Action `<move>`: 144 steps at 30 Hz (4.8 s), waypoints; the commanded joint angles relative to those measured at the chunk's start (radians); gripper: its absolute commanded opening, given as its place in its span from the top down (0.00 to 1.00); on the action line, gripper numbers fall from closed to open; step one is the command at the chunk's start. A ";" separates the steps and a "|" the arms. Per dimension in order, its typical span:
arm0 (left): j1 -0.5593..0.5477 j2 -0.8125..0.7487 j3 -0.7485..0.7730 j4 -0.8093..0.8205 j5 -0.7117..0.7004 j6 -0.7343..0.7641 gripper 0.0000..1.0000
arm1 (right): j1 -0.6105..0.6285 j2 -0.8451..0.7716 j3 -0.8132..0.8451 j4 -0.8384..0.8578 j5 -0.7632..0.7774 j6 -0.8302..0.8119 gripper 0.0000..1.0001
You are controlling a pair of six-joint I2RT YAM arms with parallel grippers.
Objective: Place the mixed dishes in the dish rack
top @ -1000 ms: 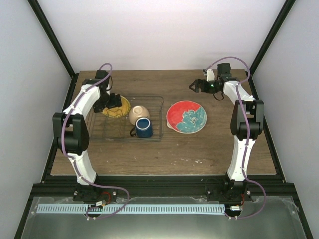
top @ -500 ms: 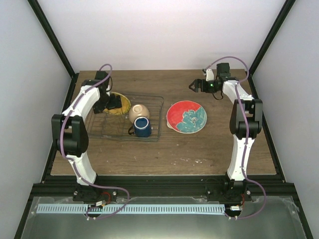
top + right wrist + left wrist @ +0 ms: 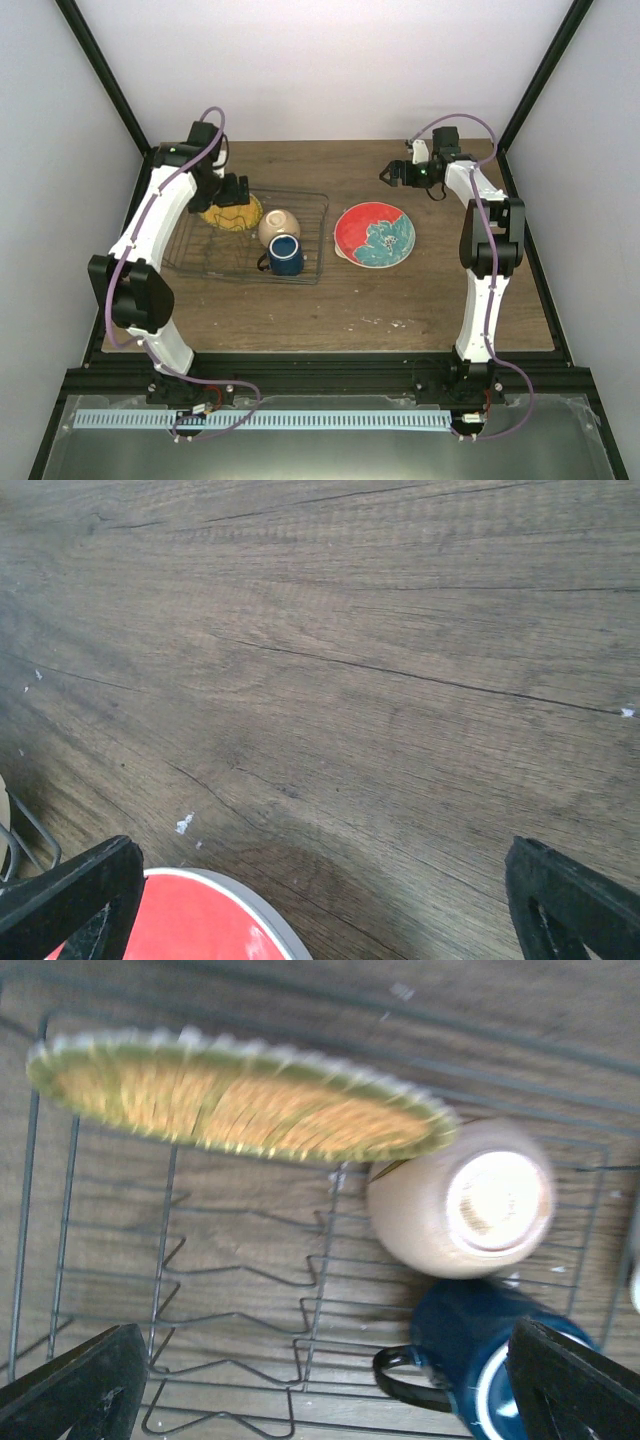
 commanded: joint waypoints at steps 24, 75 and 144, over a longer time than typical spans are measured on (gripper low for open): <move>-0.091 0.432 0.601 0.179 0.223 0.262 0.00 | 0.132 -0.276 -0.191 -0.163 0.095 0.011 0.00; -0.090 0.379 0.448 0.233 0.075 0.363 0.00 | 0.410 0.107 0.335 -0.350 0.373 -0.077 0.00; -0.119 0.251 0.300 0.369 0.130 0.381 0.00 | 0.208 -0.375 -0.151 -0.139 0.318 0.033 0.00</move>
